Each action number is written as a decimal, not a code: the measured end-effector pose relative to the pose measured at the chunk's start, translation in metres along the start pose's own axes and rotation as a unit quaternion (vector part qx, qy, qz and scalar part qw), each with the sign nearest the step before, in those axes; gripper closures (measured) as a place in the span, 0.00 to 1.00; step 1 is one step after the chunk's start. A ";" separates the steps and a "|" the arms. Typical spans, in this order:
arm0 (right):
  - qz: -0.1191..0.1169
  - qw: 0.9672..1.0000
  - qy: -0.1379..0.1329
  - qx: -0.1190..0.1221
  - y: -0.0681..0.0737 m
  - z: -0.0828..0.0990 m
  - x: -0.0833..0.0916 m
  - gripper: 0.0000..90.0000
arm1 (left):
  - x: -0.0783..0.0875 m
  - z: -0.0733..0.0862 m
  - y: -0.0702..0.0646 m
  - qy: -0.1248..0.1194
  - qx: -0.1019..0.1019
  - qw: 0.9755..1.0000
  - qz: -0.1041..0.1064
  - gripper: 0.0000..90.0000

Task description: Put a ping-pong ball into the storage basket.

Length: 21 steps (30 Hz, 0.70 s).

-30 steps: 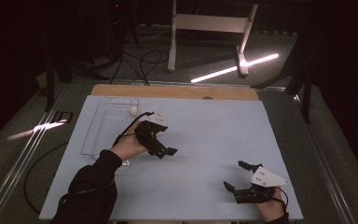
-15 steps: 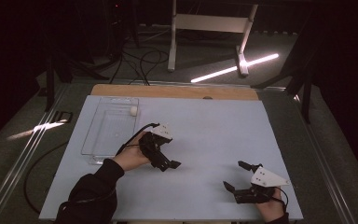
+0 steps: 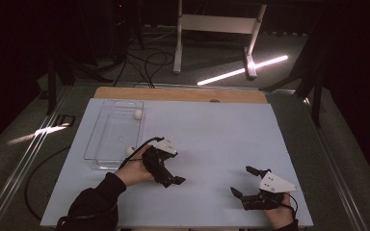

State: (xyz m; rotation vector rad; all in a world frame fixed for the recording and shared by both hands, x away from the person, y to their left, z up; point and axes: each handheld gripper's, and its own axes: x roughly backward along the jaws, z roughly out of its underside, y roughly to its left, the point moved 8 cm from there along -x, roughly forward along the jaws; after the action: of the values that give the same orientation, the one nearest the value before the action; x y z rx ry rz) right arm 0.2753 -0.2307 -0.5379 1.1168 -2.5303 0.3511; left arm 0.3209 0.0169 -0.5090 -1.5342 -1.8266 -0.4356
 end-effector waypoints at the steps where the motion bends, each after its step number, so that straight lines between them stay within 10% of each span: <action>1: 0.000 1.000 0.001 -0.002 0.000 0.000 0.000 0.11 | -0.001 0.001 -0.001 0.001 0.001 1.000 0.002 0.00; 21: 0.001 1.000 0.000 0.000 0.000 0.000 0.000 0.11 | -0.001 0.035 -0.024 0.008 -0.012 1.000 0.007 0.00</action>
State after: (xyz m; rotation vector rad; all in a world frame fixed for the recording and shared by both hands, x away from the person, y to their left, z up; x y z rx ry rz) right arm 0.2747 -0.2305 -0.5375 1.1146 -2.5310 0.3512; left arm 0.2875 0.0331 -0.5296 -1.5546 -1.8026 -0.4628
